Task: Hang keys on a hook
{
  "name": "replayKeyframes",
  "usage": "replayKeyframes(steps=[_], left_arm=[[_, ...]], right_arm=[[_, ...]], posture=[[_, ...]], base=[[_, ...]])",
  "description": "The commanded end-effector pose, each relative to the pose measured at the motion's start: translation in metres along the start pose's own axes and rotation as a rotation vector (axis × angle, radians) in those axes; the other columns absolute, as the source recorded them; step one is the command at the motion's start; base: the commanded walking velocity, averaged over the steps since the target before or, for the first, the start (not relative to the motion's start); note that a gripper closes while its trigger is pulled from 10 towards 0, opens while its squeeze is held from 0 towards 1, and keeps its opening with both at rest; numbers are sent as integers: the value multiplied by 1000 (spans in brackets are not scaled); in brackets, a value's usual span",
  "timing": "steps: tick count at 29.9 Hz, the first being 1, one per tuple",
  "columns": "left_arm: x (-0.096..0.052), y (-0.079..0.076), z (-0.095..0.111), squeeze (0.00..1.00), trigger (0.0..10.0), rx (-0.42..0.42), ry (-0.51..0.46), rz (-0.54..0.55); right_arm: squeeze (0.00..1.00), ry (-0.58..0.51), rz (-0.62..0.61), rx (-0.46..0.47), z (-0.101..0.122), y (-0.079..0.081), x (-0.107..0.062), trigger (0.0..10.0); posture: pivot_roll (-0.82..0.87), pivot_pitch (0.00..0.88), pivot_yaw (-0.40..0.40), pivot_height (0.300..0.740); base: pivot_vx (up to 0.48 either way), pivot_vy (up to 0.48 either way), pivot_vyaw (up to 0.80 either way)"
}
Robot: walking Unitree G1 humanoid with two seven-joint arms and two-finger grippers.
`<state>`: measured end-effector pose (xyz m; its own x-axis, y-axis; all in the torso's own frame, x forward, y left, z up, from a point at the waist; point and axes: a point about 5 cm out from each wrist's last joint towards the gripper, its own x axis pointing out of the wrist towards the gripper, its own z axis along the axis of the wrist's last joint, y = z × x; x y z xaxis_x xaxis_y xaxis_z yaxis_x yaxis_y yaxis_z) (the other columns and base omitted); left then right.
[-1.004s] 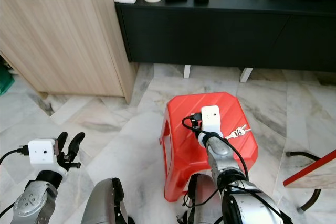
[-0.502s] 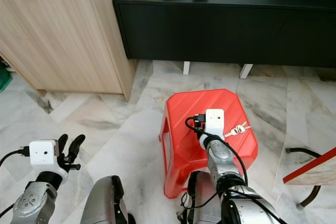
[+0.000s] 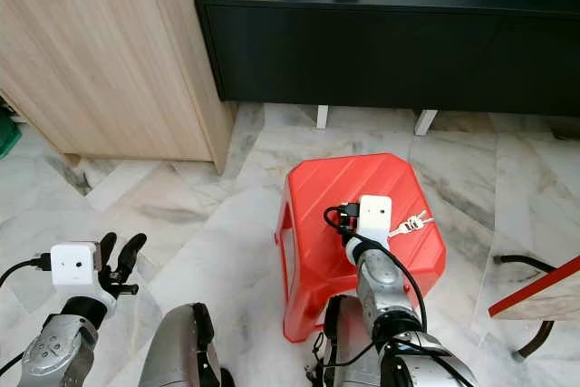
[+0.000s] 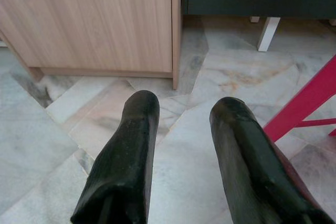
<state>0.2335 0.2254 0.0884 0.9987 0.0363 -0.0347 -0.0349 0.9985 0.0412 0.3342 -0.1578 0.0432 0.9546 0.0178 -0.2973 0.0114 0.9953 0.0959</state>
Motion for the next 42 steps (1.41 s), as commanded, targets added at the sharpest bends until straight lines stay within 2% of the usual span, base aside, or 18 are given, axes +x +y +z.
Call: replayKeyframes(steps=[1, 10, 12, 13, 14, 33, 40, 42], left_arm=[[-4, 5, -5, 0, 10000, 10, 23, 14], [-4, 6, -6, 0, 10000, 15, 24, 14], [-3, 5, -6, 0, 10000, 16, 24, 13], [-3, 5, -6, 0, 10000, 16, 24, 13], [-3, 5, -6, 0, 10000, 16, 24, 13], [-1, 9, -7, 0, 10000, 30, 26, 20], [0, 10, -7, 0, 10000, 34, 26, 23], [1, 12, -7, 0, 10000, 33, 28, 29]], right_arm=[[0, 36, -9, 24, -11, -1, -4, 10000], [0, 30, -13, 47, -11, 0, -4, 10000], [0, 34, -15, 46, -11, 0, -4, 6431], [0, 34, -15, 46, -11, 0, -4, 6431], [0, 36, -15, 45, -12, -1, -4, 0], [0, 66, -25, 38, -16, 0, -5, 0], [0, 49, -34, 49, -14, -1, -5, 0], [0, 10, -33, 64, -8, 0, -4, 0]], posture=[[130, 210, -13, 566], [130, 202, -12, 566], [130, 202, -12, 566], [130, 202, -12, 566], [130, 202, -12, 566], [137, 192, -4, 566], [139, 189, -2, 566], [137, 180, 1, 566]], base=[[0, 0, 0], [0, 0, 0], [0, 0, 0], [0, 0, 0], [0, 0, 0], [0, 0, 0], [0, 0, 0], [0, 0, 0]])
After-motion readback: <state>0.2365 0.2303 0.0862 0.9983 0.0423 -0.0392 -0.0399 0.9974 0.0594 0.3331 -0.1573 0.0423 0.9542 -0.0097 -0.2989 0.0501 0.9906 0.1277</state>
